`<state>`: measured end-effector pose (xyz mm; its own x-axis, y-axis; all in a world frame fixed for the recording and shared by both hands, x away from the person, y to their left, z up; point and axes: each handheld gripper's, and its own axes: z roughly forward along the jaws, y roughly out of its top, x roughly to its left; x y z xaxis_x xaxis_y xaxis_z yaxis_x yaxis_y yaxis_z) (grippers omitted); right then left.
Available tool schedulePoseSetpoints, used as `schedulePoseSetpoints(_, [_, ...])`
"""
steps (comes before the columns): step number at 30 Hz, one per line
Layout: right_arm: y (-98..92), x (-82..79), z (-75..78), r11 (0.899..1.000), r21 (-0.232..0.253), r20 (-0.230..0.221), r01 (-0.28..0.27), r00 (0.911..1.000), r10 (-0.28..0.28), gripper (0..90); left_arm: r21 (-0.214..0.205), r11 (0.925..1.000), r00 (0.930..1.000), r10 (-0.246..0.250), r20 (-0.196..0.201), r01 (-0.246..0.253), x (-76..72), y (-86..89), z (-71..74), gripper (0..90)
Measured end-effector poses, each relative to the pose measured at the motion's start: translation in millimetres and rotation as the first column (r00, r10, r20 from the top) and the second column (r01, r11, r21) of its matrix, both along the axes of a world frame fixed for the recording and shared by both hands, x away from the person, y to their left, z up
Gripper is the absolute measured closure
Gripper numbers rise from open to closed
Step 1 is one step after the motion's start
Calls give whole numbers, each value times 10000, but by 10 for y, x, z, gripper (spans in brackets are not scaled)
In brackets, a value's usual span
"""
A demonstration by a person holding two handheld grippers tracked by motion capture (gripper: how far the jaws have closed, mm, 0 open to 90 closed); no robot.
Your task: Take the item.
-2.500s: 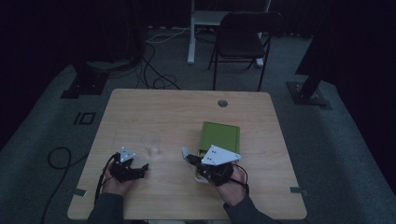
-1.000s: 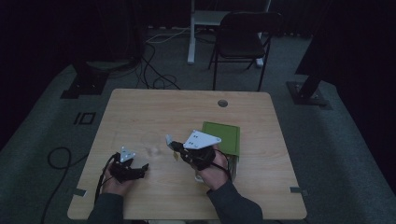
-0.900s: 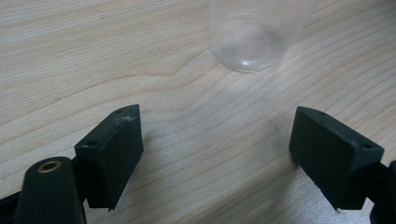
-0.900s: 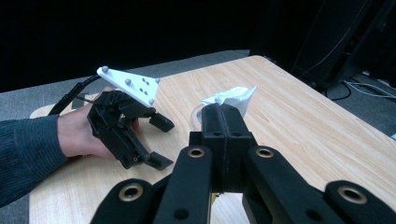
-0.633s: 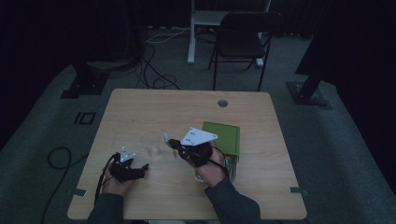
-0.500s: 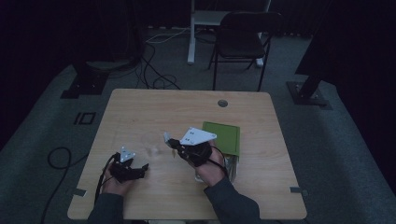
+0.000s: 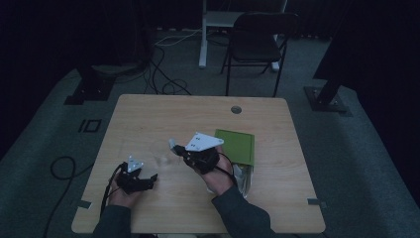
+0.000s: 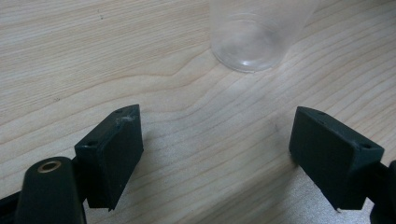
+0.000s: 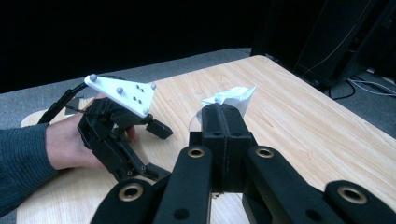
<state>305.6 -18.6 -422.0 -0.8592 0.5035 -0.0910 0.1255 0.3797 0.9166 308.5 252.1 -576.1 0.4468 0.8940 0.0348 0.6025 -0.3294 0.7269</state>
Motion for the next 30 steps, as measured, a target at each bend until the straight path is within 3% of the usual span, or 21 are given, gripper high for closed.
schedulePoseSetpoints(20, [226,133,58,9999,95,136,-65,9999,64,900,13,10000,10000,-16,-31,16,0,1,2,183])
schedulePoseSetpoints(30, [331,235,22,9997,223,-44,-47,10000,48,900,2,10000,10000,-10,-31,10,0,0,2,183])
